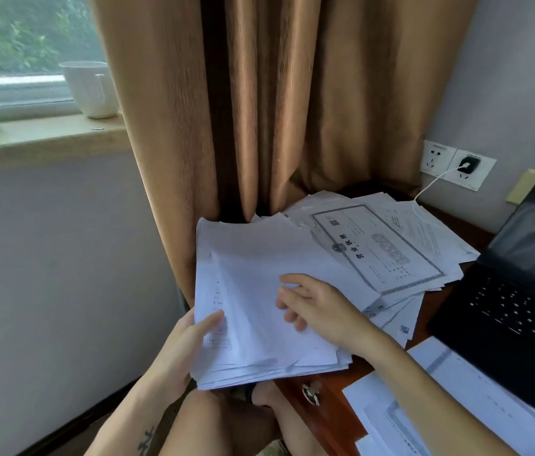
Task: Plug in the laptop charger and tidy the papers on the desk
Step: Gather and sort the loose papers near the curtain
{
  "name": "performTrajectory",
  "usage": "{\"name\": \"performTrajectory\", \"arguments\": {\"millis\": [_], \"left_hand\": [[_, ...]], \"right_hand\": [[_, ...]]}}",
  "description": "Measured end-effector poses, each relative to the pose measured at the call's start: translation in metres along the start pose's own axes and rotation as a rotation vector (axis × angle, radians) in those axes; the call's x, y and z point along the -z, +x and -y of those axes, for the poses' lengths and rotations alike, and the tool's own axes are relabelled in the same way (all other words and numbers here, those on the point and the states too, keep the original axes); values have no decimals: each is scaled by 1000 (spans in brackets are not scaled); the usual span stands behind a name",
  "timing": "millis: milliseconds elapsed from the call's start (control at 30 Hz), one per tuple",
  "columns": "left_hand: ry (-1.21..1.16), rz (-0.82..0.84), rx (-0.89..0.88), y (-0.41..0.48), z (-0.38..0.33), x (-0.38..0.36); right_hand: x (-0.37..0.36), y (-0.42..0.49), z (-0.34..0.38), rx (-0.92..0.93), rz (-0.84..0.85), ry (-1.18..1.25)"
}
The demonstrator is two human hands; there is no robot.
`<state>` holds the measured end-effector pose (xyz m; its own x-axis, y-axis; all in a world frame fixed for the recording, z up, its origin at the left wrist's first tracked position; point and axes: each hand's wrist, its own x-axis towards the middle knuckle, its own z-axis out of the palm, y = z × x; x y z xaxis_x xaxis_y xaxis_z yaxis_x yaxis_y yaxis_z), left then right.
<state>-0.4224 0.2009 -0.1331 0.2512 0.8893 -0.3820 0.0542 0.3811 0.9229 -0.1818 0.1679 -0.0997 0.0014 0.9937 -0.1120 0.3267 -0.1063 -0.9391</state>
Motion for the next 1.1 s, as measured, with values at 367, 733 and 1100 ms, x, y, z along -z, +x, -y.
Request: {"name": "performTrajectory", "arguments": {"millis": [367, 733, 1100], "left_hand": [[29, -3, -13, -3, -1, -1], [39, -5, -32, -3, 2, -1], [-33, -141, -43, -1, 10, 9]], "right_hand": [[49, 16, -42, -40, -363, -681], [58, 19, -42, 287, -439, -875], [99, 21, -73, -21, -444, -1023]]}}
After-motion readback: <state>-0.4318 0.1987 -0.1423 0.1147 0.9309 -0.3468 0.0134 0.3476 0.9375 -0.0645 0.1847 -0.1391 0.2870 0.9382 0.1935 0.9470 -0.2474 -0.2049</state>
